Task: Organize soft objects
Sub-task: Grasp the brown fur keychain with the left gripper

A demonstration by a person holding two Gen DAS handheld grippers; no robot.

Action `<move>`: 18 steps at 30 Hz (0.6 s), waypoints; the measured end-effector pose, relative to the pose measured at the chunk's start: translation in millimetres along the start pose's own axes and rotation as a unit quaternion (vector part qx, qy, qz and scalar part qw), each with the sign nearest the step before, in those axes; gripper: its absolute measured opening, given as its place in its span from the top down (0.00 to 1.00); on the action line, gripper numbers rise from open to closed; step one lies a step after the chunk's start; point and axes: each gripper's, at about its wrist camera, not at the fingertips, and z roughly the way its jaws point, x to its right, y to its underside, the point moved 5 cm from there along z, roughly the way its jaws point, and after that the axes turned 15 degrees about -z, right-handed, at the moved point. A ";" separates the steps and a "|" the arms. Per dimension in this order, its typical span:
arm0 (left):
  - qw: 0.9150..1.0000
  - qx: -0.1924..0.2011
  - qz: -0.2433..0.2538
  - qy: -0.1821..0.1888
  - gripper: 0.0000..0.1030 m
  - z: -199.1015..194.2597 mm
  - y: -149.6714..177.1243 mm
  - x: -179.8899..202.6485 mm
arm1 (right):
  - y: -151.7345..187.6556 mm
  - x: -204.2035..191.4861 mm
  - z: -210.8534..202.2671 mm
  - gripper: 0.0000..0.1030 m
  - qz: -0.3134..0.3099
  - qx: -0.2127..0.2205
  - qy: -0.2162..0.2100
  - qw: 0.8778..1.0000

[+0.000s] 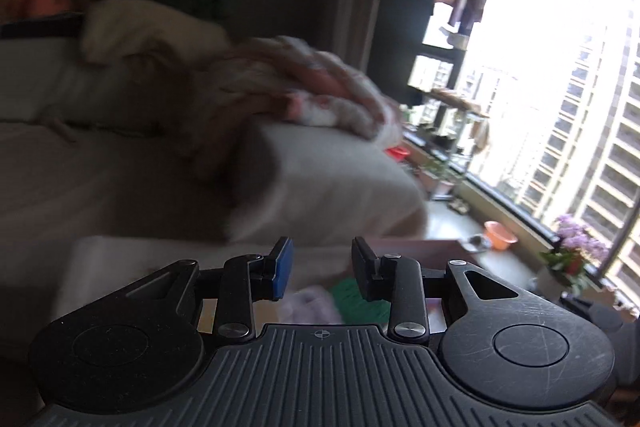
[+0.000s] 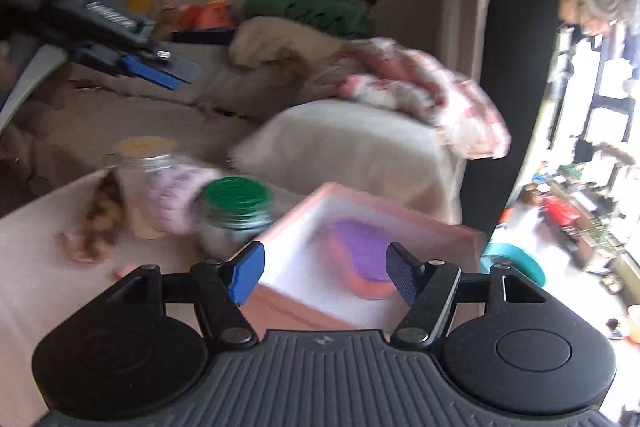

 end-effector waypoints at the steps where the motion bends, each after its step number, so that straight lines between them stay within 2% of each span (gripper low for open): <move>1: 1.000 -0.007 0.001 -0.013 0.65 -7.3 10.8 -11.5 | -2.1 -8.6 5.7 0.34 0.002 -0.004 -0.017 1.000; 5: 0.997 -0.036 -0.002 -0.063 0.65 -16.4 55.6 -53.9 | -7.6 -49.2 27.8 0.34 0.007 -0.028 -0.068 0.997; 8: 0.996 -0.040 -0.030 -0.074 0.65 -17.2 76.6 -75.8 | -7.9 -77.2 38.6 0.34 -0.006 -0.039 -0.085 0.996; 13: 0.989 0.007 -0.105 -0.100 0.65 -37.3 59.7 -117.4 | -0.2 -100.9 48.4 0.34 0.002 -0.043 -0.091 0.995; 18: 0.990 0.008 -0.105 -0.091 0.65 -35.8 51.9 -133.7 | 7.3 -101.7 51.1 0.34 0.025 -0.042 -0.095 0.994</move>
